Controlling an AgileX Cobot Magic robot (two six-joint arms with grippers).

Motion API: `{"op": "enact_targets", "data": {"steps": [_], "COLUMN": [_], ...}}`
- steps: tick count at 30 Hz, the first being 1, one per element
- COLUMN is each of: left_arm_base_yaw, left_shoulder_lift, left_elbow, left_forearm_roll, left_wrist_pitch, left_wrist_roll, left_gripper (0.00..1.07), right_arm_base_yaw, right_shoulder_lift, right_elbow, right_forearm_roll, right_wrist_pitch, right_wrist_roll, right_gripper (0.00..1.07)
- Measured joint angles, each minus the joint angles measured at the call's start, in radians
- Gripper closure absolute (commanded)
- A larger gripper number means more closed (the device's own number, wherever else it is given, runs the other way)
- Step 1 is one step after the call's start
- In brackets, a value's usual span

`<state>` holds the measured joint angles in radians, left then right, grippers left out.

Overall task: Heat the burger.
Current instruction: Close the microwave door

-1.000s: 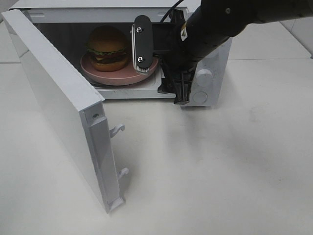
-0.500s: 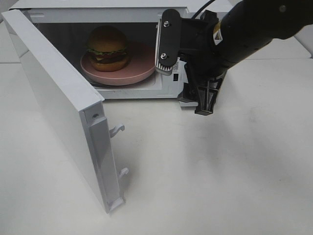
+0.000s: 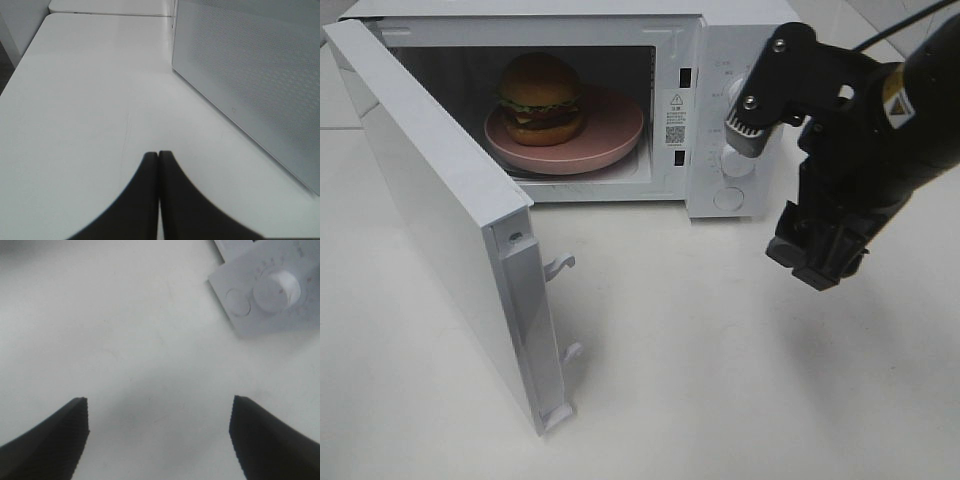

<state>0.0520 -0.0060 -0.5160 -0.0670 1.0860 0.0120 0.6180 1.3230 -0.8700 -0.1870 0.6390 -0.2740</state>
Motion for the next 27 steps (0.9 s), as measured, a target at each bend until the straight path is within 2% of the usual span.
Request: {"op": "enact_targets", "data": {"steps": [5, 8, 10, 21, 27], "left_arm_base_yaw": [0.000, 0.000, 0.000, 0.000, 0.000], "left_shoulder_lift": [0.000, 0.000, 0.000, 0.000, 0.000], "left_elbow": [0.000, 0.000, 0.000, 0.000, 0.000], "left_forearm_roll": [0.000, 0.000, 0.000, 0.000, 0.000], "left_wrist_pitch": [0.000, 0.000, 0.000, 0.000, 0.000], "left_wrist_roll": [0.000, 0.000, 0.000, 0.000, 0.000], "left_gripper": [1.07, 1.07, 1.07, 1.07, 0.90], "right_arm_base_yaw": [0.000, 0.000, 0.000, 0.000, 0.000], "right_shoulder_lift": [-0.130, -0.149, -0.237, -0.401, -0.511], "right_elbow": [0.085, 0.095, 0.129, 0.132, 0.132], "right_forearm_roll": [0.000, 0.000, 0.000, 0.002, 0.006], "right_wrist_pitch": [0.062, 0.072, 0.130, 0.333, 0.405], "right_wrist_roll": [0.174, 0.198, 0.301, 0.388, 0.393], "right_gripper": [0.31, 0.31, 0.31, 0.32, 0.32]}}
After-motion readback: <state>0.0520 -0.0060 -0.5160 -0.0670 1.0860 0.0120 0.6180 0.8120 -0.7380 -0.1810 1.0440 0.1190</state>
